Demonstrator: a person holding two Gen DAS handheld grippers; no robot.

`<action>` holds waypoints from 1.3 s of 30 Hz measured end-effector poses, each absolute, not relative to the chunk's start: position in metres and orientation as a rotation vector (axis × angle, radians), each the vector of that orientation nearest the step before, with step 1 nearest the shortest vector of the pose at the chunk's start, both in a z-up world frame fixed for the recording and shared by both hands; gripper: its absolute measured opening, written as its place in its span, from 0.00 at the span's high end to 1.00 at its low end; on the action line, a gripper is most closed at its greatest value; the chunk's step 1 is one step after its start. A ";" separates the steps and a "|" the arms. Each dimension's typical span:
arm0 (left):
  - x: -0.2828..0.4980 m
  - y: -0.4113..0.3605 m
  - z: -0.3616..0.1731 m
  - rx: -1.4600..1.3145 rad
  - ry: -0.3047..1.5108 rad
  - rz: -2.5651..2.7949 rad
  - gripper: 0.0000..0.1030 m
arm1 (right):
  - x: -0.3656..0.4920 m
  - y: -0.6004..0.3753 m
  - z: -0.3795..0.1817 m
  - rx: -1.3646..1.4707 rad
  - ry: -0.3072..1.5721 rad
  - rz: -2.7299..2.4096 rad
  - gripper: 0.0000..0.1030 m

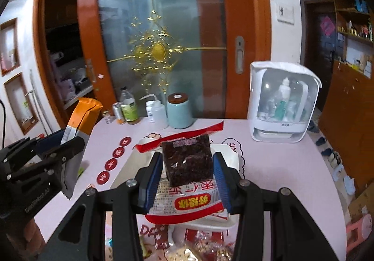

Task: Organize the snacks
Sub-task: 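Carry both packs into the white tray and open both tools, then withdraw both tools from the tray toward the remaining snacks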

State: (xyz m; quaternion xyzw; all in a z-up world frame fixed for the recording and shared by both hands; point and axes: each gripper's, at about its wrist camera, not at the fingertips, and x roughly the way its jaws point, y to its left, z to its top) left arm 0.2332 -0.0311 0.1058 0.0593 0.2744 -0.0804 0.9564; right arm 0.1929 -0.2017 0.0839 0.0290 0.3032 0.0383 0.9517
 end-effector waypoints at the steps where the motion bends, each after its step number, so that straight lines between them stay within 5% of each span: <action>1: 0.241 -0.032 0.101 0.108 0.574 -0.171 0.69 | 0.201 -0.203 0.080 0.068 0.627 0.069 0.57; 13: 0.306 -0.035 0.040 0.065 0.725 -0.149 0.64 | 0.266 -0.207 0.037 0.083 0.730 -0.010 0.56; 15: 0.310 -0.037 0.034 0.076 0.735 -0.147 0.45 | 0.275 -0.206 0.029 0.088 0.758 0.001 0.56; 16: 0.311 -0.037 0.031 0.080 0.738 -0.144 0.17 | 0.278 -0.206 0.025 0.088 0.768 0.008 0.56; 17: 0.311 -0.037 0.029 0.082 0.732 -0.140 0.02 | 0.280 -0.204 0.020 0.086 0.782 0.014 0.50; 22: 0.303 -0.035 0.028 0.101 0.715 -0.150 0.01 | 0.274 -0.201 0.015 0.089 0.781 0.024 0.32; 39: 0.234 -0.020 0.076 0.161 0.644 -0.152 0.01 | 0.209 -0.193 0.066 0.025 0.700 0.028 0.32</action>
